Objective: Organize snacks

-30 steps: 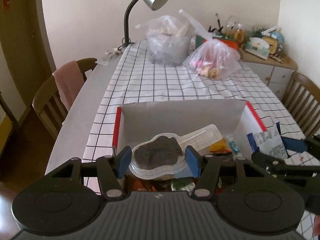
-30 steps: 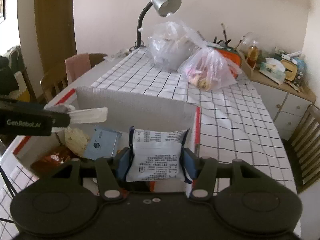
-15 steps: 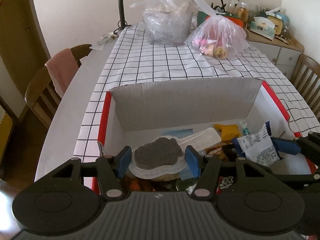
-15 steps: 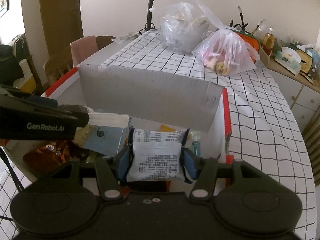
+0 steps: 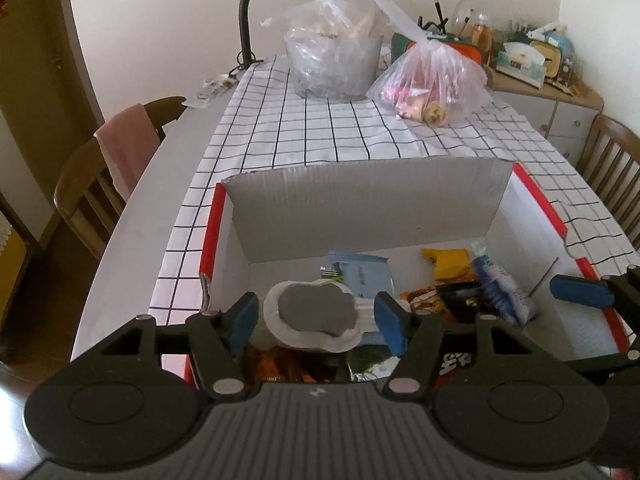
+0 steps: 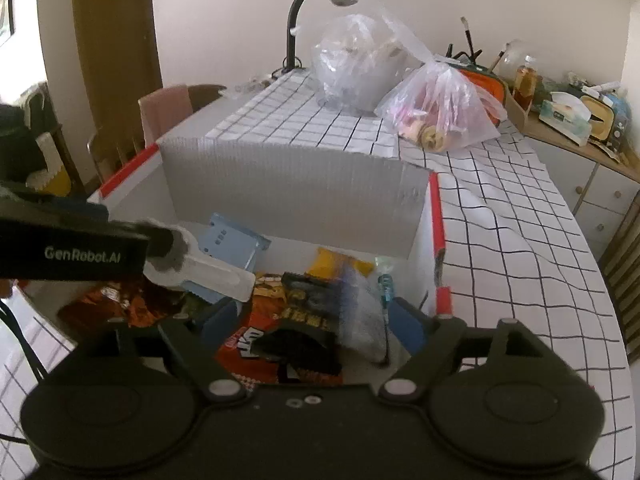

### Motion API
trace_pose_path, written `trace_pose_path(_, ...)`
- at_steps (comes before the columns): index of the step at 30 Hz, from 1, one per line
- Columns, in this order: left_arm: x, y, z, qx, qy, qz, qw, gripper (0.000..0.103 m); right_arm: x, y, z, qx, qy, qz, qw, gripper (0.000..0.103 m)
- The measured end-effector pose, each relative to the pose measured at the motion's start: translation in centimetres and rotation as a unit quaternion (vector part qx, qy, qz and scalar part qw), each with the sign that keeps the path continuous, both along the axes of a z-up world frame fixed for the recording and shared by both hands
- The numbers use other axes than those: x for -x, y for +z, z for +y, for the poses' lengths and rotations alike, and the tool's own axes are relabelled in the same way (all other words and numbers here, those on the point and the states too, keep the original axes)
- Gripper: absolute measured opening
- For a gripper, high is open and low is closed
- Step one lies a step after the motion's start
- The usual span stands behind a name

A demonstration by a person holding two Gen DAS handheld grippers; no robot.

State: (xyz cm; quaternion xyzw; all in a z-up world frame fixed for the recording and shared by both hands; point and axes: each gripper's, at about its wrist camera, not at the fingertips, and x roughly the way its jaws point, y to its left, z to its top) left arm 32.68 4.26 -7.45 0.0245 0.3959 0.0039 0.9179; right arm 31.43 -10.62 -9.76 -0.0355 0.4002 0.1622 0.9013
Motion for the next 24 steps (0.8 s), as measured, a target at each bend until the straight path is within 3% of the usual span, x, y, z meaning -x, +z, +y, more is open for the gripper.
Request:
trace_pose_path(6,1.7,0.9,0.3,0.018,0.003,-0.016,0.9997,0.073,2.2,1.6,-1.2,-0.022,0.003,-0.014,1.0,0.095)
trace_pose_path(13,4.6,2.2,0.3,0.026,0.001,-0.039,0.9989,0.073,5.0,3.6,-2.7,-0.043,0.004,-0.034,0.998,0.097)
trace_pose_path(15,5.6,2.7,0.3,0.033,-0.003,-0.047,0.9983,0.073,5.9,4.1,-3.2,-0.043,-0.002,-0.047,0.998,0.103)
trace_pose_path(24,10.2,4.4,-0.2,0.045,-0.022,-0.084,0.9952,0.08,9.8,5.6,-5.1,-0.074,-0.011,-0.07,0.995,0.103)
